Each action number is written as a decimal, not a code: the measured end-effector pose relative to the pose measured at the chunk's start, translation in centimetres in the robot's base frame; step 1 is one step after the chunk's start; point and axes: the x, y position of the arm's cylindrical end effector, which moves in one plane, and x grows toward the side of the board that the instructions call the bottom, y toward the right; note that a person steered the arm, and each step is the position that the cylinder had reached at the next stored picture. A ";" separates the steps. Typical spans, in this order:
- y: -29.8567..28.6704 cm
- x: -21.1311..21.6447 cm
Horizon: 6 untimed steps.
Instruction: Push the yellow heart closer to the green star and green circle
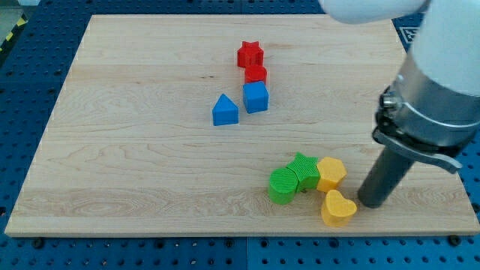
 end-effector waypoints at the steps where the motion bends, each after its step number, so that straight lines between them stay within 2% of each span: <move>1: 0.0 2.2; 6: -3.5 3.1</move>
